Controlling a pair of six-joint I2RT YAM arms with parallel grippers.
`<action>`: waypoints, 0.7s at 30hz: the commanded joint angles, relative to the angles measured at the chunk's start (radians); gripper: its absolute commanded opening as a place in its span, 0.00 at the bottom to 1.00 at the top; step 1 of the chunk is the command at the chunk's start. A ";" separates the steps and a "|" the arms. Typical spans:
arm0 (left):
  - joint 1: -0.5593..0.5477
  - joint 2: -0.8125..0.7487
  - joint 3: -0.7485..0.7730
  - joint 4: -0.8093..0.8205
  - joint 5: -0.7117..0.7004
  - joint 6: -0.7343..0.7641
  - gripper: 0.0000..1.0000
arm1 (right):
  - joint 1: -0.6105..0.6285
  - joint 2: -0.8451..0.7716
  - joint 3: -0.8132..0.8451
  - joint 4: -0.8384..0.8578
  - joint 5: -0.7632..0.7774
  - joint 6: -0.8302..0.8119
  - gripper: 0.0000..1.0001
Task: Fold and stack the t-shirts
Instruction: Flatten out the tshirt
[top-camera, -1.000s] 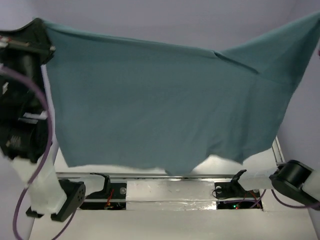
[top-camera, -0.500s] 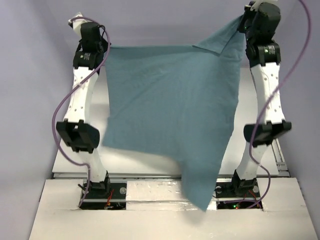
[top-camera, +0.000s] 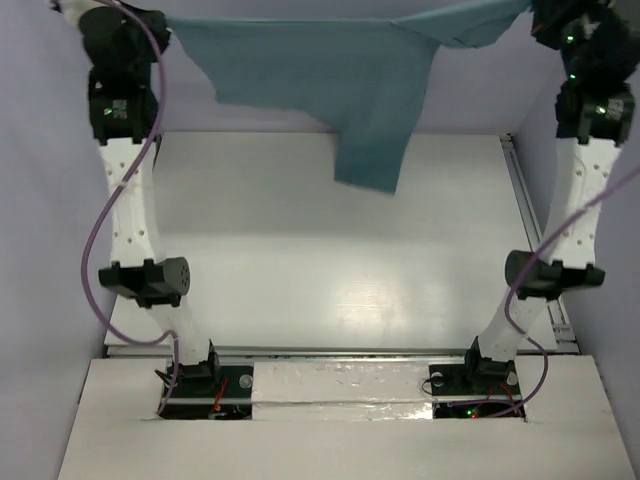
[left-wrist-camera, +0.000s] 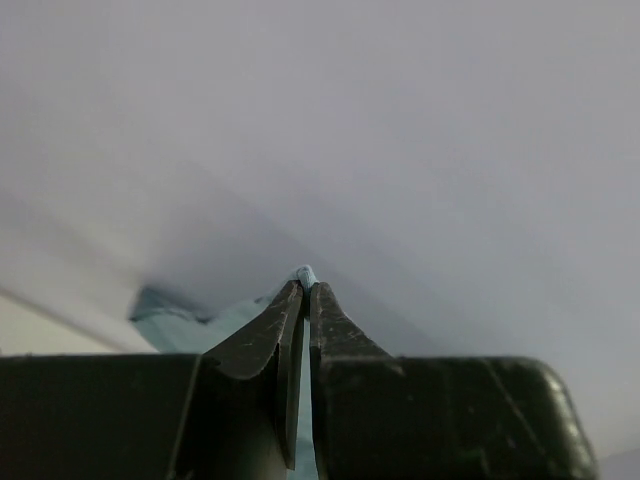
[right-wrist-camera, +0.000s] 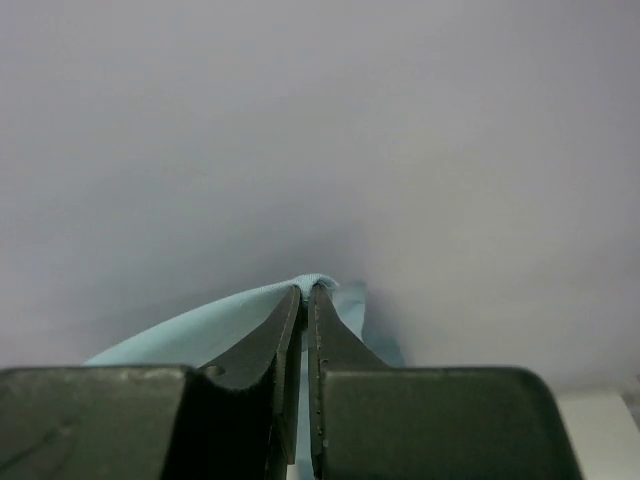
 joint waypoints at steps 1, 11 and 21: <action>0.083 -0.152 -0.037 0.156 0.012 -0.012 0.00 | -0.022 -0.151 0.005 0.069 -0.051 0.048 0.00; 0.102 -0.460 -0.664 0.194 -0.046 0.100 0.00 | -0.022 -0.637 -0.814 -0.077 -0.085 0.007 0.00; 0.079 -0.902 -1.602 0.106 -0.270 0.114 0.00 | 0.036 -1.121 -1.798 -0.209 -0.206 0.094 0.00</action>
